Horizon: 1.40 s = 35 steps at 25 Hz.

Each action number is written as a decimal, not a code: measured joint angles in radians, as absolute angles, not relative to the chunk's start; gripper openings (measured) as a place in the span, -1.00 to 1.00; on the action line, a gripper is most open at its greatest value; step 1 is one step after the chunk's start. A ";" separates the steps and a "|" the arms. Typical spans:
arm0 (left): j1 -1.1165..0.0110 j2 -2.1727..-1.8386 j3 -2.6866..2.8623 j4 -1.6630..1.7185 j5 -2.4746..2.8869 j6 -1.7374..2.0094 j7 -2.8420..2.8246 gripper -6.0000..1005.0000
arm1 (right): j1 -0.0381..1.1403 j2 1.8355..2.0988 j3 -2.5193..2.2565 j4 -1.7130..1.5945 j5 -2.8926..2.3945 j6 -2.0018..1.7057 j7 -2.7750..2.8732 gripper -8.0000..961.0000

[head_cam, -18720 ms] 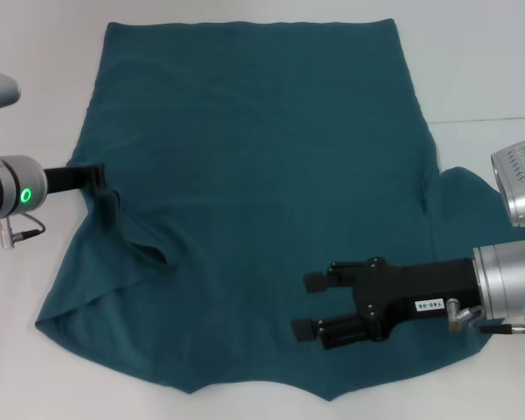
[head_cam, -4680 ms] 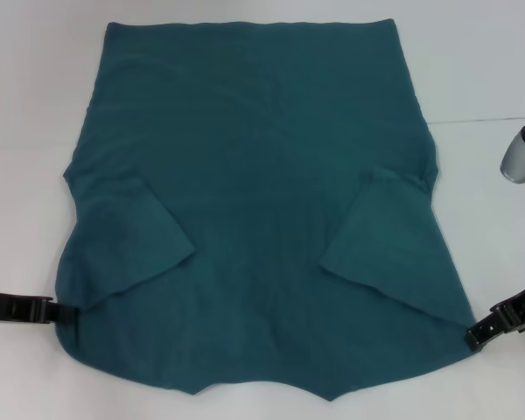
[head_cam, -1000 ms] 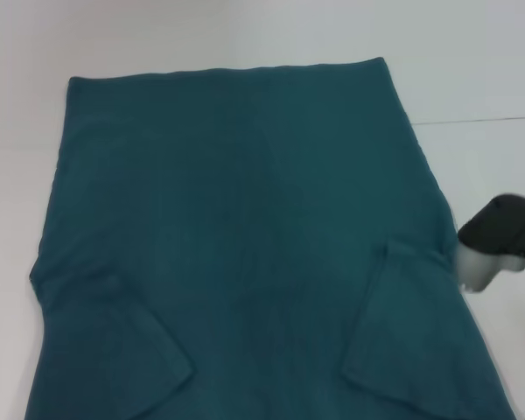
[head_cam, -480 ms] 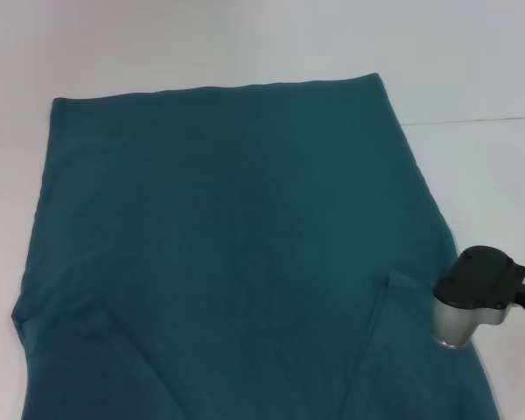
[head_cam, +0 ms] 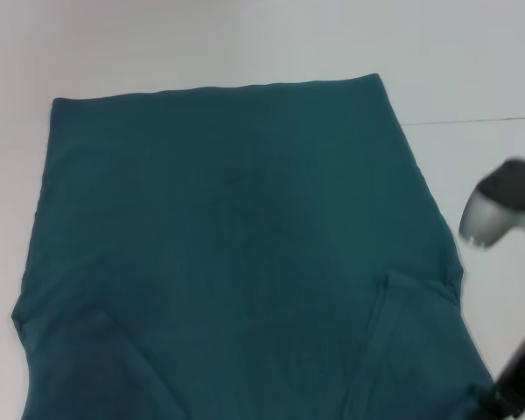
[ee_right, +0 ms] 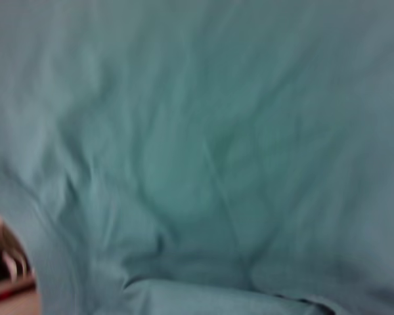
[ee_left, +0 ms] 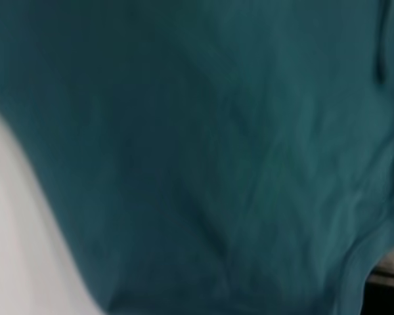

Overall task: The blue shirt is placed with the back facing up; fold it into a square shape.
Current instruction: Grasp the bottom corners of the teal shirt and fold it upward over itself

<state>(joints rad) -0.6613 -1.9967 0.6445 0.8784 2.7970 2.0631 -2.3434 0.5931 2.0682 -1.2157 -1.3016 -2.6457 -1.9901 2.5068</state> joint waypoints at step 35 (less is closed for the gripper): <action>-0.727 -1.933 0.430 0.878 2.584 1.571 -2.303 -0.89 | 0.633 2.088 -0.765 -1.199 -2.526 -1.386 2.397 -0.83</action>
<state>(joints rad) -0.7266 -1.9328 0.4301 0.8780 2.5843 1.5713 -2.3027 0.6335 2.0883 -0.7650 -1.1993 -2.5257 -1.3857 2.3969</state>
